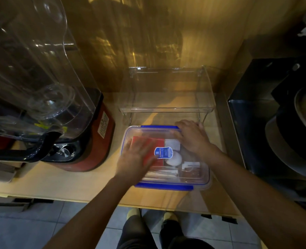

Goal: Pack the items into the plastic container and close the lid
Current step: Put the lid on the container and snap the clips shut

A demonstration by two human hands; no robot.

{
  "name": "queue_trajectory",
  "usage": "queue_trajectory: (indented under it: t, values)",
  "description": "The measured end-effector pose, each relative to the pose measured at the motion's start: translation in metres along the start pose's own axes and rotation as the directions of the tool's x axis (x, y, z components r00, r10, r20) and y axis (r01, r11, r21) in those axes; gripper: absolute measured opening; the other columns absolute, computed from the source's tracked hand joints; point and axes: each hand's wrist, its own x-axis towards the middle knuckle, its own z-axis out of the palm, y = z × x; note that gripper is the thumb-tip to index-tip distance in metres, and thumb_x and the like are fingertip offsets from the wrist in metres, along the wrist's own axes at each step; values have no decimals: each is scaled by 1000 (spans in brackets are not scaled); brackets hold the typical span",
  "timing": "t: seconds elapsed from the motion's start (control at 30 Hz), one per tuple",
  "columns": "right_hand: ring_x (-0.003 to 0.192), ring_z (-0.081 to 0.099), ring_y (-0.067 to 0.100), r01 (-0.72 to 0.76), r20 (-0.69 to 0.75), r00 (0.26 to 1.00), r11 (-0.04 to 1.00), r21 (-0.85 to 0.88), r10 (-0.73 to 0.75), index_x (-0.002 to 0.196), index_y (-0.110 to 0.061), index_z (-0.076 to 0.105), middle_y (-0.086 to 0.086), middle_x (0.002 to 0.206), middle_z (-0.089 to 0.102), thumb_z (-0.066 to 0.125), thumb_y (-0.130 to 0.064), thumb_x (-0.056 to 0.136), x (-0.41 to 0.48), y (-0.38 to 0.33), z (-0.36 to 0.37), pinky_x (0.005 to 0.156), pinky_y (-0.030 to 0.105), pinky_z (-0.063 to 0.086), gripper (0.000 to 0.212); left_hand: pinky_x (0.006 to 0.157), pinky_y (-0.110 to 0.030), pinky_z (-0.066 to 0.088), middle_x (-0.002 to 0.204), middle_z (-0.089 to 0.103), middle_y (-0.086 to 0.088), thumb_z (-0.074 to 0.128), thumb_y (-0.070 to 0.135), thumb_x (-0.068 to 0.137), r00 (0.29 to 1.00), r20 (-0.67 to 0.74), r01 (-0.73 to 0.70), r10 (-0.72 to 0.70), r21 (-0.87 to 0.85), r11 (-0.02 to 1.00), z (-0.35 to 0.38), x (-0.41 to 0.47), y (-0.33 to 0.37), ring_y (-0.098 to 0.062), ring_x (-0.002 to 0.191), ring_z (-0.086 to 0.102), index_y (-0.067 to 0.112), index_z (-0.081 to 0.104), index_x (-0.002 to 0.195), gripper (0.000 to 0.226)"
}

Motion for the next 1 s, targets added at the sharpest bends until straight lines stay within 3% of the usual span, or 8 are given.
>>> queue_trajectory:
  t: [0.1,0.17,0.23,0.37,0.53,0.67,0.87,1.0]
  values:
    - [121,47,26,-154,-31,986,971,183,163,125,-18,51,8,128,55,40,-47,94,-24,26,-3,101,42,31,44,117,-44,10,157,25,-5,35,59,90,924,-96,377,-370,78,923,0,-9,-22,-25,145,20,34,26,144,60]
    - [113,52,27,-280,-37,950,900,335,309,123,-17,51,10,125,55,44,-46,93,-39,33,-3,97,43,41,42,112,-45,24,154,29,-11,42,59,88,813,-50,563,-580,-188,805,1,-16,-26,-32,140,29,28,27,145,66]
    - [104,57,25,-382,1,903,801,461,430,121,-16,51,9,120,55,45,-47,92,-54,33,2,88,43,50,43,97,-40,41,141,46,-11,50,55,86,709,121,613,-694,-591,524,2,-18,-23,-30,125,49,23,34,140,65]
    - [75,61,15,-433,87,856,615,659,510,98,-21,53,5,90,63,43,-51,91,-78,23,14,59,29,51,33,76,-29,49,110,67,-1,57,46,87,696,275,541,-664,-809,231,1,-18,-24,-19,101,64,31,55,109,27]
    - [80,65,19,-415,142,857,500,760,496,100,-19,55,6,91,65,47,-47,92,-80,18,4,63,31,54,30,68,-39,61,102,74,-10,73,37,71,730,459,469,-507,-875,-119,-7,-21,-29,-25,92,72,19,62,113,47]
    - [84,66,22,-423,177,840,415,806,512,96,-22,55,7,93,66,53,-37,91,-78,18,-8,76,42,57,16,59,-29,59,97,75,-12,71,22,72,742,515,460,-429,-857,-232,-17,-25,-27,-25,86,73,12,62,113,44]
    - [74,65,12,-376,180,876,397,838,448,88,-30,53,-3,83,64,53,-28,92,-74,13,-52,55,25,48,5,67,-38,61,98,73,-16,66,8,70,779,503,425,-374,-863,-274,-61,-25,-19,-29,84,72,7,62,114,45]
    - [87,66,22,-327,135,897,429,842,420,106,-21,56,5,95,66,53,-28,92,-71,4,-98,76,39,55,16,57,-34,59,87,75,-13,61,5,69,836,441,367,-327,-892,-264,-103,-16,-4,-26,77,74,11,70,98,31]
